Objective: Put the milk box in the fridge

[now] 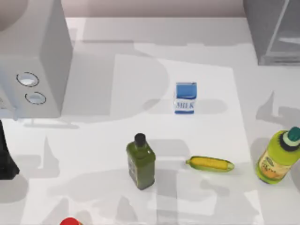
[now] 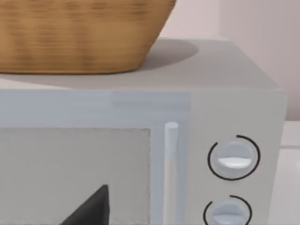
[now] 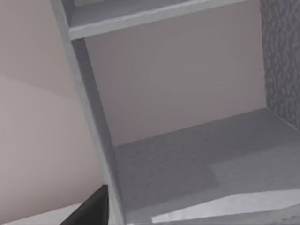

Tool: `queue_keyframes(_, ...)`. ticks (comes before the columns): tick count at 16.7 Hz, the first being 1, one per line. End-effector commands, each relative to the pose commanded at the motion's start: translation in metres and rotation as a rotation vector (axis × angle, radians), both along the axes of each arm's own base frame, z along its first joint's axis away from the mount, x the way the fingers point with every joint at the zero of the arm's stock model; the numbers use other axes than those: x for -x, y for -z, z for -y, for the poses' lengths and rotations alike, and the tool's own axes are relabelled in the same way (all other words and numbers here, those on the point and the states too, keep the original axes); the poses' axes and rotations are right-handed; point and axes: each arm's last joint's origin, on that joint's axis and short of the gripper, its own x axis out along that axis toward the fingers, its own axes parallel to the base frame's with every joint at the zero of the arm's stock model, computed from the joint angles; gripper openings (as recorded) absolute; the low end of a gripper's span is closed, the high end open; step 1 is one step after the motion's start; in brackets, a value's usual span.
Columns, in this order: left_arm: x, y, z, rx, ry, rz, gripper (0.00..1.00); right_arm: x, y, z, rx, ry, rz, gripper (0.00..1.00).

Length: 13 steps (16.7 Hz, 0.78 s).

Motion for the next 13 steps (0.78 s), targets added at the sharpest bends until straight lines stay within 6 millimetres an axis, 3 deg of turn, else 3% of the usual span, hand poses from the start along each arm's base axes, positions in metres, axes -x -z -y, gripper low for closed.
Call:
queue_keyframes(6,0.0,0.0,0.0,0.0,0.0,0.0,1.0,-0.045,-0.008,-0.029,-0.031,0.026,-0.007,1.0)
queue_keyframes(13,0.0,0.0,0.0,0.0,0.0,0.0,1.0,-0.092,0.008,-0.078,-0.049,0.005,-0.023,1.0)
